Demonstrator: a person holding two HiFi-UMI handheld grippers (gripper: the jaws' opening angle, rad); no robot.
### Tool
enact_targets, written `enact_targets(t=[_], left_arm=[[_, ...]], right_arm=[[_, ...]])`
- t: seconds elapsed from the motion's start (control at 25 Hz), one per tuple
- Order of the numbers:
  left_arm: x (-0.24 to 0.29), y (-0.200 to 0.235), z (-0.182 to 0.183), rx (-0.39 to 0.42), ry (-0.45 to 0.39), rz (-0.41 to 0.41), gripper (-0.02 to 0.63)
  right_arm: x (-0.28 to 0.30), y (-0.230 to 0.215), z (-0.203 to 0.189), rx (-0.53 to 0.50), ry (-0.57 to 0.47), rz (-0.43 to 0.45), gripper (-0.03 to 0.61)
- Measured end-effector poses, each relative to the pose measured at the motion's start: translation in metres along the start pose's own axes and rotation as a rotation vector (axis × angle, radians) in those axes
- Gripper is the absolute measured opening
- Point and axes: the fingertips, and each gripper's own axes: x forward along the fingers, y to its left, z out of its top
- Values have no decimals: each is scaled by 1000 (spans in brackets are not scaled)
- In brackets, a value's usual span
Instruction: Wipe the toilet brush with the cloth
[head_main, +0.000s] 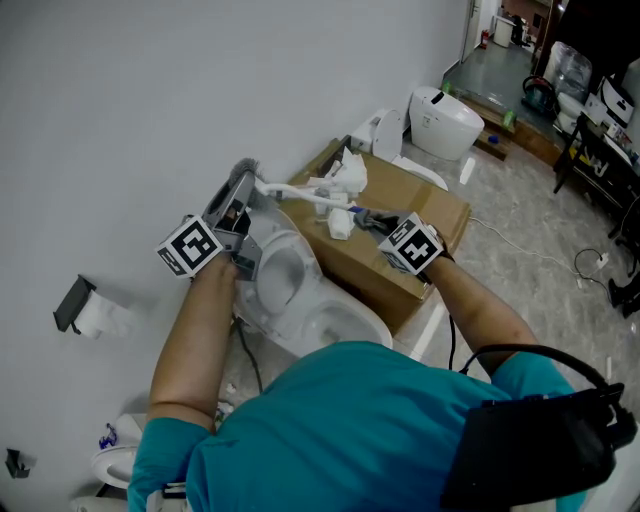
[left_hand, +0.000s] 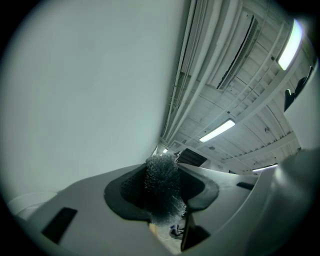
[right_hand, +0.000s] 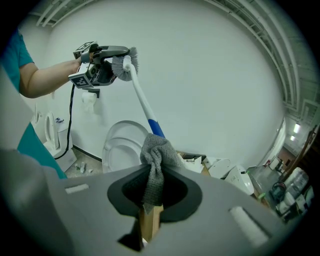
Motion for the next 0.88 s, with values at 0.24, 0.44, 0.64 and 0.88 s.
enact_targets(t=[0.24, 0.44, 0.64, 0.88], left_arm=[[-3, 1, 2, -6, 1, -3, 161], [-5, 1, 4, -10, -1, -7, 161], [-8, 2, 6, -19, -6, -10, 161], [-12, 8, 13, -25, -16, 3, 161]], right_arm=[[-3, -7, -11, 9, 15, -13, 21], [-4, -13, -23, 14, 34, -23, 21], [-6, -20, -34, 25, 51, -37, 21], [-3, -32, -47, 45, 75, -61, 21]])
